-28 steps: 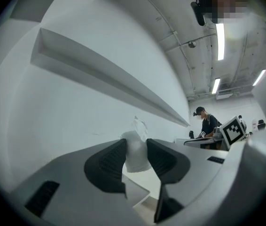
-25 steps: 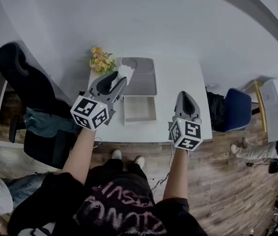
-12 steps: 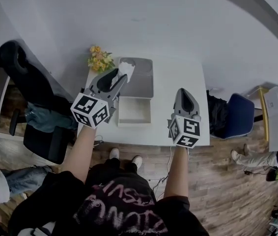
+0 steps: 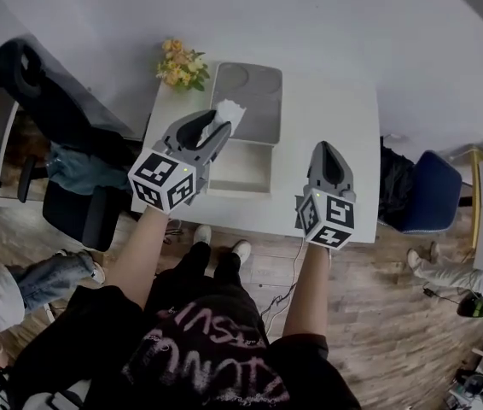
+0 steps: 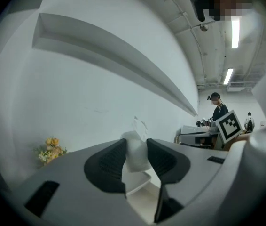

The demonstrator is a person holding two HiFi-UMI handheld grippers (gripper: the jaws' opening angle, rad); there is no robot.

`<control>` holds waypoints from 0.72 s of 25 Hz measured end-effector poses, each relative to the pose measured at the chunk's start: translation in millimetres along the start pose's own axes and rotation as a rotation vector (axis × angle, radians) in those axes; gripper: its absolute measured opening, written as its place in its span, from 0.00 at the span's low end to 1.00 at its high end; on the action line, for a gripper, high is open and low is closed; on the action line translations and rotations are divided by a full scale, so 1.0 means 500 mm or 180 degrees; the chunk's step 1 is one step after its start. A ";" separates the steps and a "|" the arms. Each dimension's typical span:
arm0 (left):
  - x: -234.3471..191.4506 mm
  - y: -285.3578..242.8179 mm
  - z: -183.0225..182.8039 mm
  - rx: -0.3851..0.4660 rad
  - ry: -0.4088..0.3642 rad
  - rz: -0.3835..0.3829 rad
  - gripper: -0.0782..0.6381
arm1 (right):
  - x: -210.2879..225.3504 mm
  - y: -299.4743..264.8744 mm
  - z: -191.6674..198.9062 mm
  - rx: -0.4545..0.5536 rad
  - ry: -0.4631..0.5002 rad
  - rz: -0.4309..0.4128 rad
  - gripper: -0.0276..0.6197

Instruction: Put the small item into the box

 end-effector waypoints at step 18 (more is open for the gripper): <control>0.089 -0.009 0.235 -0.1263 -0.0040 0.0380 0.32 | 0.029 -0.001 0.126 -0.0373 -0.0157 -0.0020 0.06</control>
Point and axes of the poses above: the fingertips, and each gripper's own axes: y backward along the fingers, x to its right, z out of its underside, the point moved 8 cm from there along y, backward along the fingers, and after that the axes turned 13 degrees about -y, right-handed, at the moved point
